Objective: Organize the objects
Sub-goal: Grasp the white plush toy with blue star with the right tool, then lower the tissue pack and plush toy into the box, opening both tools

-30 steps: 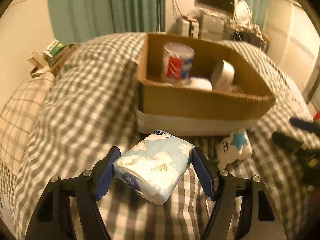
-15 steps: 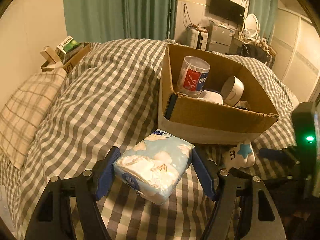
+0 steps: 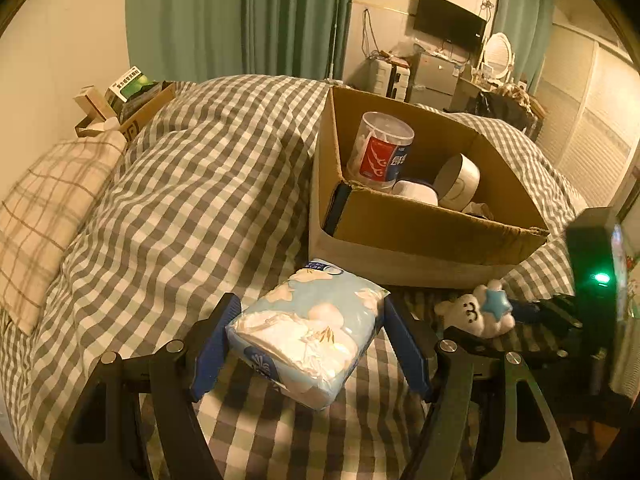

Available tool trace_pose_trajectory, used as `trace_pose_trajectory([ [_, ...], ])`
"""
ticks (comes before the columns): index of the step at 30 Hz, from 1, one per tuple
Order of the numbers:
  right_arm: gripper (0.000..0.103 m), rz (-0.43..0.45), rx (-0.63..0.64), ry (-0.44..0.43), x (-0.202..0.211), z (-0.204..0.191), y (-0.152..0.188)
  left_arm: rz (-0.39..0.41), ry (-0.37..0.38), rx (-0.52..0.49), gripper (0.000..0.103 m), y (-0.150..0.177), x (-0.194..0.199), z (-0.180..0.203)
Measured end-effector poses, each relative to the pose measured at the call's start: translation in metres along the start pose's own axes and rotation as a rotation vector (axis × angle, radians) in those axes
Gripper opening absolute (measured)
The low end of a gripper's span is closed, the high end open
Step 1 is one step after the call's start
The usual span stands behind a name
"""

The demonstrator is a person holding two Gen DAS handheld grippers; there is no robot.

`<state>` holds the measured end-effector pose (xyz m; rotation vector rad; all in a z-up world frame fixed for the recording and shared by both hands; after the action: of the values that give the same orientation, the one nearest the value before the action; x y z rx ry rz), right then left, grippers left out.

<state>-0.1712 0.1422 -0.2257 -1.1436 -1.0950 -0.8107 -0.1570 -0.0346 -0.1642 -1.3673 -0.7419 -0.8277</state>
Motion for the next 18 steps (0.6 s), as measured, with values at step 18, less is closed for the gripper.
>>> trace_pose_trajectory([
  [18,0.063,0.323,0.125,-0.036,0.175,0.009,-0.030,0.116,-0.003,-0.140,0.074,-0.068,0.070,0.038],
])
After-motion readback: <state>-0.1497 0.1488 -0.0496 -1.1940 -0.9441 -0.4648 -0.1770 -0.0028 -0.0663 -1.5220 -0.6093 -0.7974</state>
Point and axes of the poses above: each gripper's, at about its wrist camera, not at the fingertips, and x roughly against the way its jaws point, z to its right, y to its underside, the point moved 8 cm from there along -x, roughly the way its jaws point, and after that the axes turned 10 degrees about -z, right-handed, at the moved point
